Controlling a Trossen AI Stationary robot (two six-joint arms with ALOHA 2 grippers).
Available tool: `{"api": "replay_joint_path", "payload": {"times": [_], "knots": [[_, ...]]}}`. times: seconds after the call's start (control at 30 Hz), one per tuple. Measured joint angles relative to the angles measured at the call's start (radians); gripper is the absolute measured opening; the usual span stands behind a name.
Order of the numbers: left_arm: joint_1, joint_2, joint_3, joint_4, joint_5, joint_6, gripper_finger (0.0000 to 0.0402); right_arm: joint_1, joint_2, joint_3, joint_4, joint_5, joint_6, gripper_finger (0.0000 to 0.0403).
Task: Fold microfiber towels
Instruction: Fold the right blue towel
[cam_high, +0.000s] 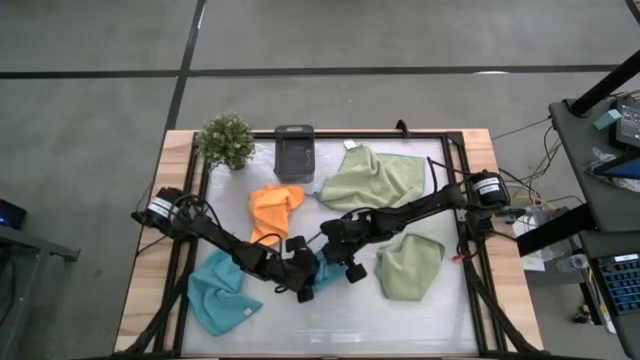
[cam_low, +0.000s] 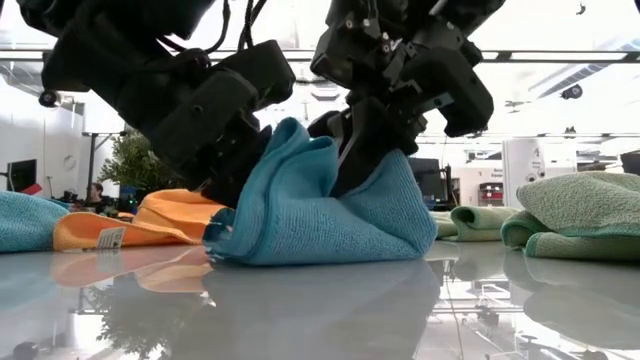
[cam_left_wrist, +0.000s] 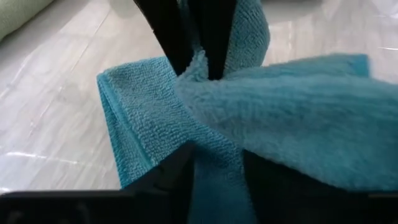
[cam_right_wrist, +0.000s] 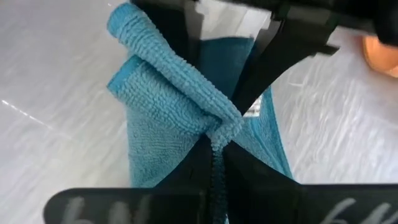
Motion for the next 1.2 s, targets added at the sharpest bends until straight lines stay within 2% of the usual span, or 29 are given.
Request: {"api": "replay_joint_path", "payload": {"times": [0.13,0.23,0.5,0.87,1.0,1.2], "knots": [[0.0,-0.022,0.0,-0.051,0.003,0.0,0.0167,-0.002,0.0,-0.013,0.016,-0.003,0.0,0.0012],[0.0,-0.063,0.0,-0.117,0.009,-0.003,0.0179,-0.002,0.0,-0.013,0.018,-0.014,-0.006,0.0012],[-0.001,-0.201,0.0,-0.29,0.024,-0.01,0.018,-0.002,0.0,-0.013,0.045,-0.015,-0.014,0.0012],[-0.006,-0.367,0.002,-0.335,0.033,-0.011,0.018,-0.012,0.0,-0.013,0.081,-0.015,-0.017,0.0012],[-0.007,-0.363,0.002,-0.286,0.027,-0.01,0.018,-0.027,0.009,-0.013,0.09,-0.015,-0.018,0.0012],[-0.008,-0.29,0.002,-0.251,0.026,-0.041,0.018,-0.047,0.076,-0.013,0.13,-0.015,-0.009,0.0012]]}}
